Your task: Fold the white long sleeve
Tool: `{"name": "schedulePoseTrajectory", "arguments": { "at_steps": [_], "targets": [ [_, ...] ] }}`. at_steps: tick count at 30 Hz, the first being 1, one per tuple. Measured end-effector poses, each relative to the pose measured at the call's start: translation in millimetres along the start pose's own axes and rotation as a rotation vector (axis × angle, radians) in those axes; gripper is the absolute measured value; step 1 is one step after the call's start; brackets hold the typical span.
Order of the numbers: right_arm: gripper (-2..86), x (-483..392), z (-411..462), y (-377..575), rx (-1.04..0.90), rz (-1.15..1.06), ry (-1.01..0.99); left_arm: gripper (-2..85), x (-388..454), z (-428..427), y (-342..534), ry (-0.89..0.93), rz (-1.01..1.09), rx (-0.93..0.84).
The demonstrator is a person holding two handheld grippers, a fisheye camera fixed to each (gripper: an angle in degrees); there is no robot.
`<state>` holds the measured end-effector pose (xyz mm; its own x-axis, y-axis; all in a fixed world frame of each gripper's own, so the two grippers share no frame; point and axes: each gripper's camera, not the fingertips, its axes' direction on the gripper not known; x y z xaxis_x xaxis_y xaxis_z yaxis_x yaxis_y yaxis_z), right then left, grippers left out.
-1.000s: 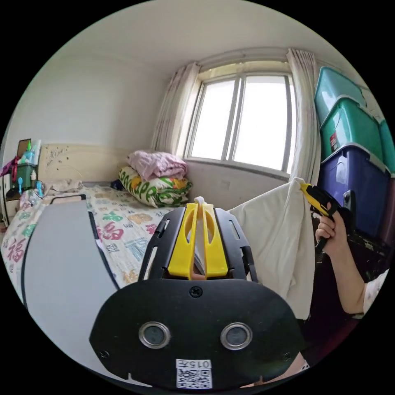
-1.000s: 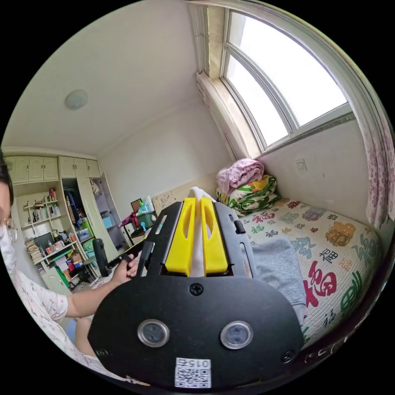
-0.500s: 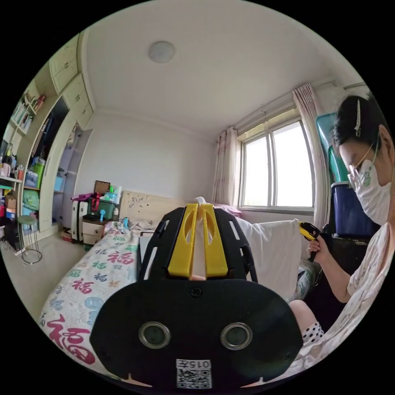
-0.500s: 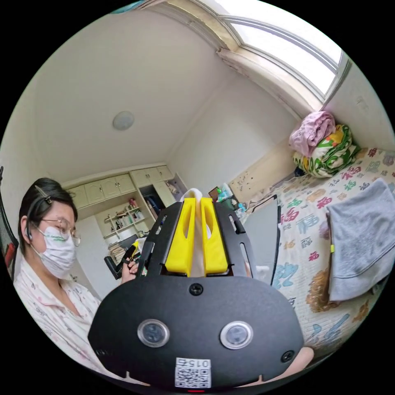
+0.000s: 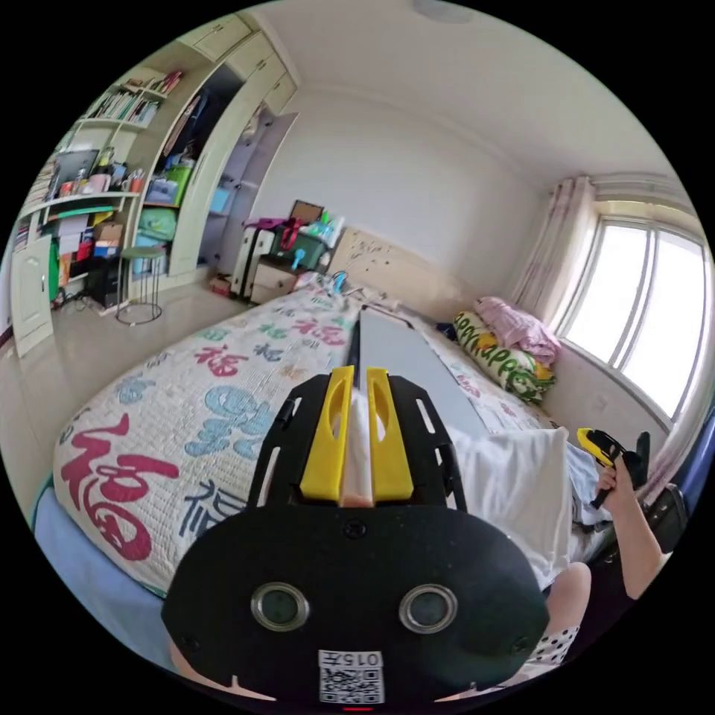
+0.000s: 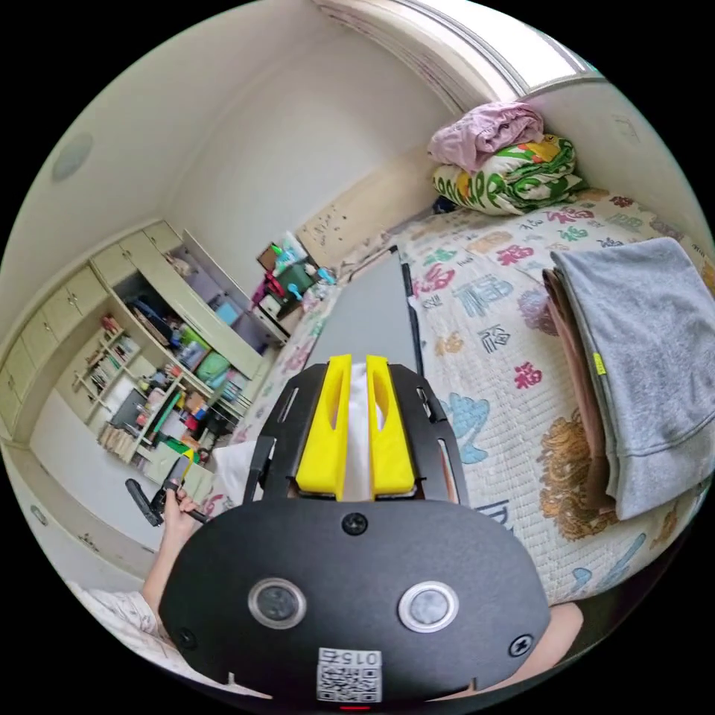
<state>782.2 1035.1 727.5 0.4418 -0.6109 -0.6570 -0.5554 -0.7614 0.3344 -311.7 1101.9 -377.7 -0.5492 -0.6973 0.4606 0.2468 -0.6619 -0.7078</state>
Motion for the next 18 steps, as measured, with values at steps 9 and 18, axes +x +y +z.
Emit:
{"name": "schedulePoseTrajectory", "arguments": {
  "at_steps": [9, 18],
  "targets": [
    [10.9, 127.6, 27.1, 74.8, -0.344, 0.049, -0.039, 12.9, -98.3, -25.2, 89.2, 0.152, -0.165, -0.291],
    [11.9, 185.1, 93.1, 102.3, -0.484, 0.142, 0.037, 13.4, -85.0, -5.2, 170.0, 0.122, -0.179, -0.587]
  ]
}}
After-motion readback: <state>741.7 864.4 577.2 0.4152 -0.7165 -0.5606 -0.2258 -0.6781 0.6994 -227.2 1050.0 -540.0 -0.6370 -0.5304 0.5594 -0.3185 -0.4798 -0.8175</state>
